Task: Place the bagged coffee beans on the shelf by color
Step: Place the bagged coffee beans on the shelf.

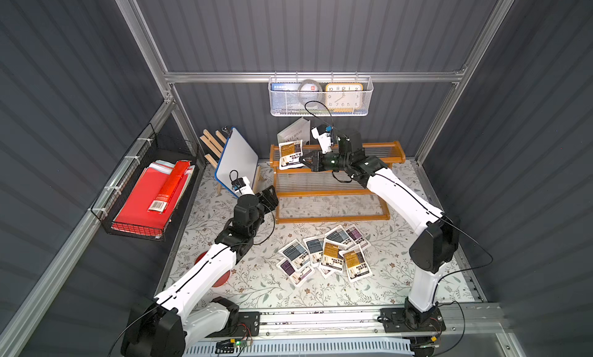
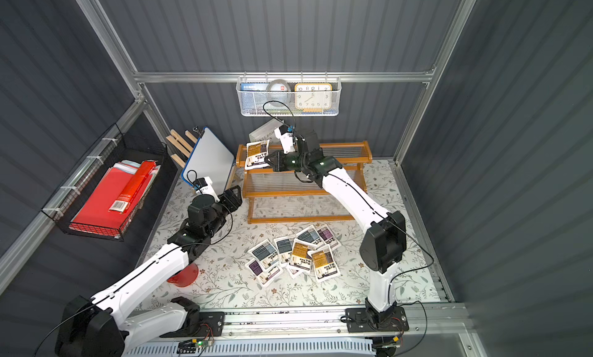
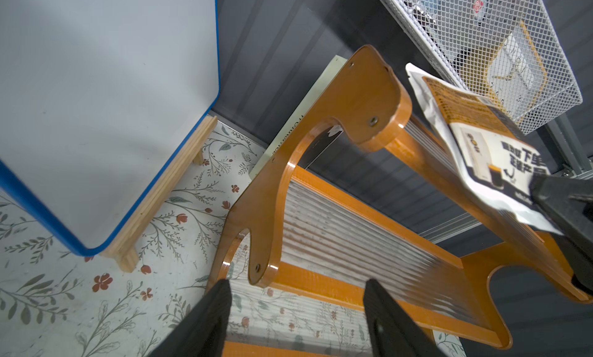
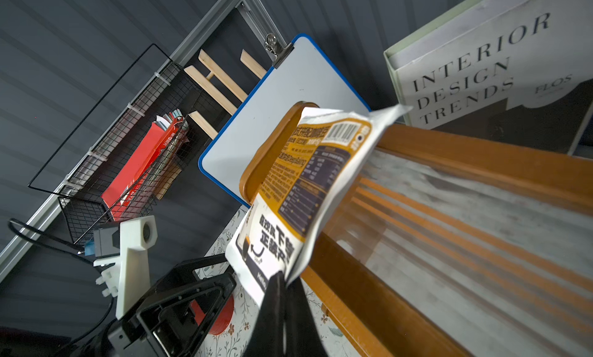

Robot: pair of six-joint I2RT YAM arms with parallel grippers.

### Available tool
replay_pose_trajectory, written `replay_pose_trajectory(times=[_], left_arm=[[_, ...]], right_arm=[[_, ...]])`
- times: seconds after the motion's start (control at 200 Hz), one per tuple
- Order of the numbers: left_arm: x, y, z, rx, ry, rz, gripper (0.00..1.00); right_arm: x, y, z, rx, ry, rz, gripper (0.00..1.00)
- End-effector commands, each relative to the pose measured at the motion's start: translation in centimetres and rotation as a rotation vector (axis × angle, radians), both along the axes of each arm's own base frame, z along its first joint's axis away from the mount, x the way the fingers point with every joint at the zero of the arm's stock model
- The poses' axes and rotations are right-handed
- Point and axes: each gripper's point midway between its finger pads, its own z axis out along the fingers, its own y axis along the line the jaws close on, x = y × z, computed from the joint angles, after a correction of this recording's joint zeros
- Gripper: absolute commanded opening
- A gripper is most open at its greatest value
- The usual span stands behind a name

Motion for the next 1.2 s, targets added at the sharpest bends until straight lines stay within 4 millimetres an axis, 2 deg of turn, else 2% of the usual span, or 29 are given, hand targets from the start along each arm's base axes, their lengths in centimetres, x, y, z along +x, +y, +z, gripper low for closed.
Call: replay_pose_trajectory(times=[0.0,0.36,0.4,0.465,0.52,0.64,0.715,0.935,1.01,1.041,1.121,1.196], left_arm=[[-0.4,0.7,-0.4,-0.003,0.012,0.025,0.69],[-0.8,1.0,-1.0,-0.01,0.038,0.037,0.69],[-0.9,1.1,-1.1,-0.008,0.041,0.04,0.69],[-0.9,1.2,-1.0,-0.011,0.04,0.044,0.69],[-0.9,1.2,-1.0,-0.01,0.042,0.047,0.69],[-0.8,1.0,-1.2,-0.014,0.049,0.041,0.7],[-0.7,1.0,-1.2,-0.014,0.053,0.042,0.7],[-0.6,1.0,-0.9,-0.006,0.044,0.043,0.71],[-0.5,1.0,-0.9,0.0,0.043,0.045,0.72],[-0.4,1.0,-1.0,0.003,0.043,0.045,0.72],[-0.1,0.8,-1.1,0.025,0.031,0.034,0.72],[0.1,-0.8,-1.7,0.038,0.024,-0.052,0.72]], right_arm=[[0.8,-0.1,1.1,0.027,-0.029,-0.01,0.0],[2.2,-0.4,-0.2,0.023,-0.023,-0.012,0.0],[2.2,-0.3,-0.4,0.022,-0.021,-0.006,0.05],[2.2,-0.4,-0.5,0.02,-0.018,-0.006,0.22],[2.2,-0.4,-0.7,0.014,-0.02,-0.005,0.32],[2.4,-0.9,-0.7,-0.01,-0.042,-0.037,0.47],[2.6,-1.5,-0.6,-0.028,-0.063,-0.069,0.52],[2.1,-4.4,0.5,-0.07,-0.146,-0.191,0.57],[1.3,-5.9,0.8,-0.095,-0.174,-0.233,0.58],[1.4,-7.2,0.6,-0.123,-0.183,-0.291,0.58],[-0.1,-9.4,0.3,-0.156,-0.189,-0.349,0.58],[-2.4,-11.1,-1.0,-0.169,-0.153,-0.365,0.58]])
